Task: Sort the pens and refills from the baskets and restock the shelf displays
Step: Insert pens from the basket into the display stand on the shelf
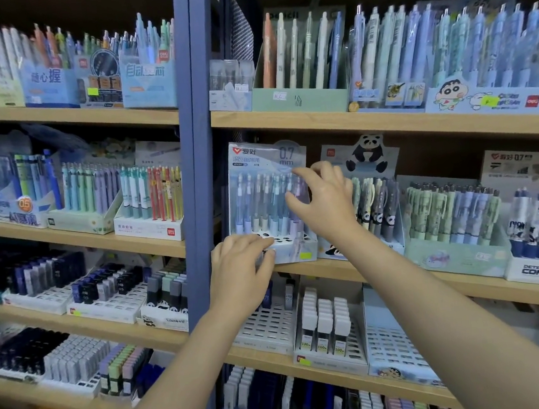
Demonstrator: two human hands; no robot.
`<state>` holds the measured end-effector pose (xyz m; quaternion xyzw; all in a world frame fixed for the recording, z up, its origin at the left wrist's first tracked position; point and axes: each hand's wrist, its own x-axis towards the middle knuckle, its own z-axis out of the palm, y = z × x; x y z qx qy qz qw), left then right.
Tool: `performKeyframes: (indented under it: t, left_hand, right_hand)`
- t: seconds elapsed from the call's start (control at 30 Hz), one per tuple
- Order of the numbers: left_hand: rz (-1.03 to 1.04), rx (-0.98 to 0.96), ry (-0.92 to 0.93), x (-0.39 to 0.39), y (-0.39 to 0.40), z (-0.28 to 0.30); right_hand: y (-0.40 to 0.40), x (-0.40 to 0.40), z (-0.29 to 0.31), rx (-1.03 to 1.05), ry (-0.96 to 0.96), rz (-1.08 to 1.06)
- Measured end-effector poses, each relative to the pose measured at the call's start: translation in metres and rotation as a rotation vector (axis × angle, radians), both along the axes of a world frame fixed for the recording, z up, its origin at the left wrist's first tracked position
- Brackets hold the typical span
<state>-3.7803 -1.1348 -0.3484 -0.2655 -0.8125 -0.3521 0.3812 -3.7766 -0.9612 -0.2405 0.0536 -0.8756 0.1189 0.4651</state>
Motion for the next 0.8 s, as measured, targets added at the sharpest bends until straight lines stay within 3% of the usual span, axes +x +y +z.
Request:
performKeyframes:
  t: [0.17, 0.43, 0.8]
  left_hand:
    - [0.014, 0.0, 0.018, -0.001, 0.001, -0.002]
    - [0.018, -0.033, 0.028, -0.002, 0.0, -0.007]
    - [-0.108, -0.02, -0.059, -0.027, 0.005, 0.002]
  right_hand:
    - [0.0, -0.001, -0.002, 0.157, -0.026, -0.004]
    - [0.002, -0.001, -0.011, 0.222, -0.092, 0.021]
    - [0.006, 0.019, -0.027, 0.159, -0.112, 0.092]
